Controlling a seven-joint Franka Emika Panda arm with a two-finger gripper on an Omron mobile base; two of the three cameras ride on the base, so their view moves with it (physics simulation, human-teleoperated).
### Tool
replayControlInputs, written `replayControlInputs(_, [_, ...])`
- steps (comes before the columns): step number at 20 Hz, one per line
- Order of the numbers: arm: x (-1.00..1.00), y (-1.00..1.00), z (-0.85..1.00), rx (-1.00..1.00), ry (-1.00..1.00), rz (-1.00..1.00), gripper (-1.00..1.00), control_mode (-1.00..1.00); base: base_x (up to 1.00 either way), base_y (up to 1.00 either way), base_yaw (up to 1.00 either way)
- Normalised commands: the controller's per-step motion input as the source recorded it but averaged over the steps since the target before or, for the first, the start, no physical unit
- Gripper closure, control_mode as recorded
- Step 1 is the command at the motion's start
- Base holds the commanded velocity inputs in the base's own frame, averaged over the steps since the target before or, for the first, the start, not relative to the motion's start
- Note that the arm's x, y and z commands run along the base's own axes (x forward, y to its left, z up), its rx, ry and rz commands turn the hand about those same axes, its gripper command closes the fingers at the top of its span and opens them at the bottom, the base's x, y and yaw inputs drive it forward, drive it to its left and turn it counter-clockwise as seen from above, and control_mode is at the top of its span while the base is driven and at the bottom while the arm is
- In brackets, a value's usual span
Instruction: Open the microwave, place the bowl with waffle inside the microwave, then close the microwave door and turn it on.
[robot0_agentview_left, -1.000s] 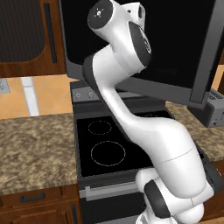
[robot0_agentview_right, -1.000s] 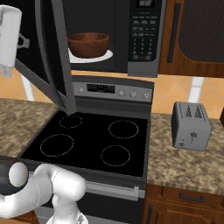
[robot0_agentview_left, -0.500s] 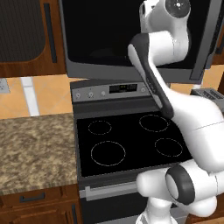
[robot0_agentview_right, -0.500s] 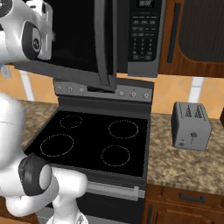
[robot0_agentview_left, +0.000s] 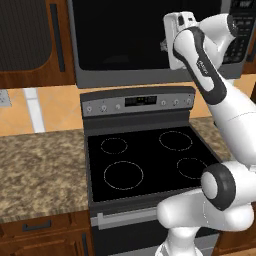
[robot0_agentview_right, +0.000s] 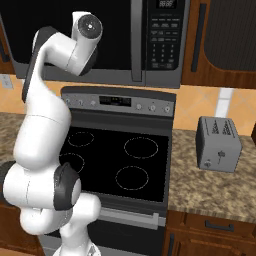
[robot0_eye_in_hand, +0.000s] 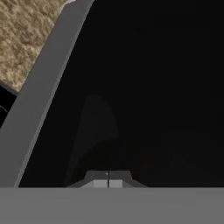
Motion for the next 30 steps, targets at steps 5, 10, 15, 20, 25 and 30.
replayControlInputs(5, [0.83, 0.00, 0.00, 0.01, 0.00, 0.17, 1.00, -1.00, 0.00, 0.00, 0.00])
replayControlInputs(10, [-0.10, 0.02, -0.17, -0.01, -0.37, 0.11, 1.00, -1.00, 0.00, 0.00, 0.00])
replayControlInputs(15, [-0.83, -0.01, -0.33, -0.01, -0.77, 0.03, 1.00, -1.00, 0.00, 0.00, 0.00])
replayControlInputs(20, [-0.69, -0.57, -0.08, 0.00, -0.33, 0.00, 1.00, -1.00, 0.00, 0.00, 0.00])
replayControlInputs(25, [-0.49, -0.98, -0.01, 0.00, 0.09, -0.03, 1.00, -1.00, 0.00, 0.00, 0.00])
replayControlInputs(30, [-0.25, -1.00, -0.01, -0.01, 0.35, -0.02, 1.00, -1.00, 0.00, 0.00, 0.00])
